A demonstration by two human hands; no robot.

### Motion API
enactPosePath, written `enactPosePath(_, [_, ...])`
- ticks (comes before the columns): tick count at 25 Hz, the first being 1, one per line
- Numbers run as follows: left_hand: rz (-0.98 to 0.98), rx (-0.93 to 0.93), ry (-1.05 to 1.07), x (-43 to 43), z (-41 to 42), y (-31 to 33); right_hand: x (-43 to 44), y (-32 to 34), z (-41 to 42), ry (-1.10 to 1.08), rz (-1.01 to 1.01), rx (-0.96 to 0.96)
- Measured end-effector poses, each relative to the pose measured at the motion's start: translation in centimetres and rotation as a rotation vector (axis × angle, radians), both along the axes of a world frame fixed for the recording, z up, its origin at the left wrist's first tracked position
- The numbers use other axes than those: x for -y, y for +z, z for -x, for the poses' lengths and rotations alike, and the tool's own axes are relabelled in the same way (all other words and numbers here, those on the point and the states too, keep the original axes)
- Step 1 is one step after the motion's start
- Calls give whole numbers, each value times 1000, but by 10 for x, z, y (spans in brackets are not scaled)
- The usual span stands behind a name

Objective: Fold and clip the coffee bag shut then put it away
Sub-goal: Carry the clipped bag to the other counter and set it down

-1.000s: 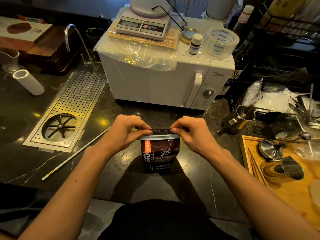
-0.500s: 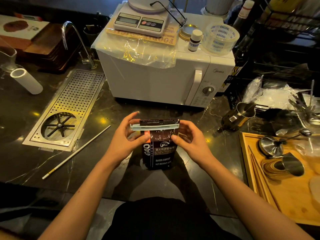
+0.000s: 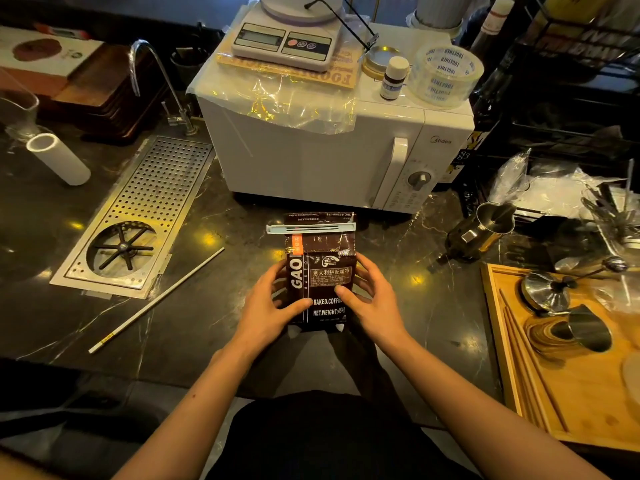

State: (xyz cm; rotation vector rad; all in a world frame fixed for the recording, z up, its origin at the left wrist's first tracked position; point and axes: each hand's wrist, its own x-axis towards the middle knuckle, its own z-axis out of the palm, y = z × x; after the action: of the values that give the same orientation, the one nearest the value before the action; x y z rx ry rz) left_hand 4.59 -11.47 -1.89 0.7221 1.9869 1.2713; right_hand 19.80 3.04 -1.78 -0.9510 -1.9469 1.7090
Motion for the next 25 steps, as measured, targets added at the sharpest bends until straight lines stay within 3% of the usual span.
enactPosePath(6, [37,-99,-26,-4,-2,10,1,5,3,-30,-55,4])
enactPosePath(13, [-62,-112,-105,-18,7,50,-1,35,5,-130,-140,-61])
enactPosePath(25, [-227,-230,-490,-63,5,113,21,110,-33,-550,-302,-100])
